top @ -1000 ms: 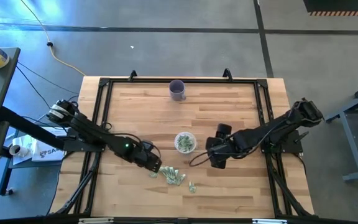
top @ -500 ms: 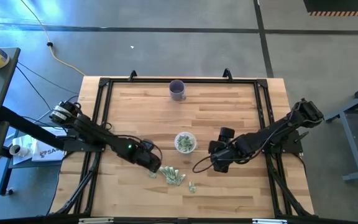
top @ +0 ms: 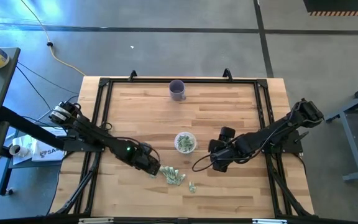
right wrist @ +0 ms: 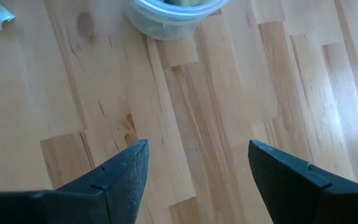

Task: Pick and place Stevia / Truvia into bins
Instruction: Put the stevia packet into the transparent container

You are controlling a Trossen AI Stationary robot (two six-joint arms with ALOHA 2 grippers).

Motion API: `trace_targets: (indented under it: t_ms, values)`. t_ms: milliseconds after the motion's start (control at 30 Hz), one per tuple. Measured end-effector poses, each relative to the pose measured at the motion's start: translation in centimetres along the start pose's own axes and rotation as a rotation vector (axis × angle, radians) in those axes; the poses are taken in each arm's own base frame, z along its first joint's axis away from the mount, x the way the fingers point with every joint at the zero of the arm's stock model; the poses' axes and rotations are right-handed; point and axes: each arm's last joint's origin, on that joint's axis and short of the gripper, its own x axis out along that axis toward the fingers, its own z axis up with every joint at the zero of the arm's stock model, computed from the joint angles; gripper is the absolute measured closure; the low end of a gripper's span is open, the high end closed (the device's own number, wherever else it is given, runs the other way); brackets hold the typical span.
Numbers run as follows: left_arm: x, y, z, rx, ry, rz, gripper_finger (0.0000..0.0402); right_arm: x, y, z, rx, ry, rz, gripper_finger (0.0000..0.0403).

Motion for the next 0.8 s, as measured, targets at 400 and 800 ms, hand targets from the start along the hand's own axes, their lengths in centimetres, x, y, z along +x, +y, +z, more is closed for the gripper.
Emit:
trace_targets:
  t_ms: [400, 800]
  values:
    - [1.3, -0.2, 0.0, 0.009, -0.011, 0.018, 0.0203, 0.0, 0.0, 0.1, 0.007, -0.011, -0.003, 0.0137]
    - [2.8, -0.2, -0.3, 0.034, 0.066, 0.062, 0.0237, 0.0, 0.0, 0.1, 0.007, -0.013, -0.002, 0.0137]
